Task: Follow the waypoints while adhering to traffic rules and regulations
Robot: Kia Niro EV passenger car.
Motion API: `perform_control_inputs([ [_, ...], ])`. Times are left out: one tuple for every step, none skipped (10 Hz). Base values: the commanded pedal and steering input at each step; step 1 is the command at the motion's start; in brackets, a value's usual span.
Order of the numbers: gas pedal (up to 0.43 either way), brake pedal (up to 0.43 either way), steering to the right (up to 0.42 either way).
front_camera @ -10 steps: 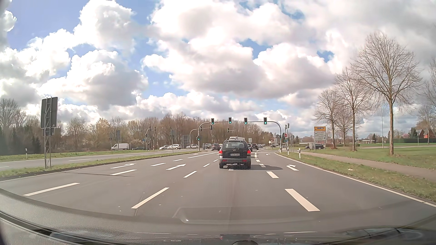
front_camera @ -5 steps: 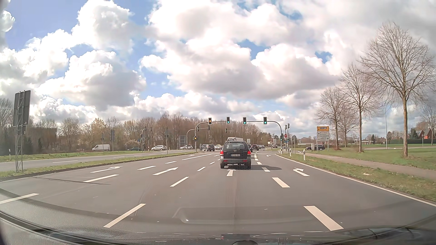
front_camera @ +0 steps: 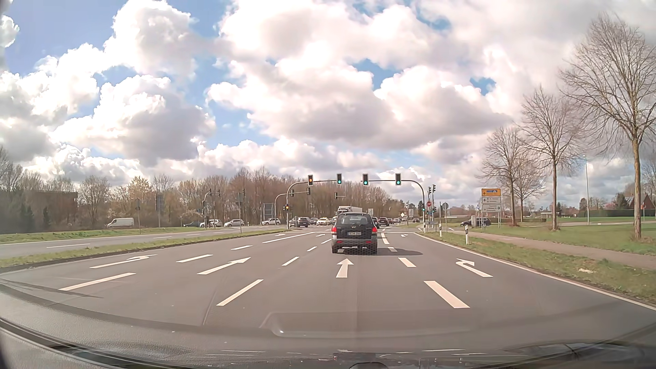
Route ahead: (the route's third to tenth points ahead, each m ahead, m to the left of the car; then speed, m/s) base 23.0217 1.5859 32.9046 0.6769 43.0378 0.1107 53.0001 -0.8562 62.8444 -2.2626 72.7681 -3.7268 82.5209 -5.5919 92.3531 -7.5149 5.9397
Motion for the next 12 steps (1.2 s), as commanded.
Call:
perform_control_inputs([
  [0.248, 0.000, 0.016],
  [0.248, 0.000, 0.016],
  [0.248, 0.000, 0.016],
  [0.248, 0.000, 0.016],
  [0.248, 0.000, 0.017],
  [0.248, 0.000, 0.017],
  [0.248, 0.000, 0.018],
  [0.248, 0.000, 0.021],
  [0.248, 0.000, 0.022],
  [0.248, 0.000, 0.022],
  [0.248, 0.000, 0.022],
  [0.248, 0.000, 0.022],
])
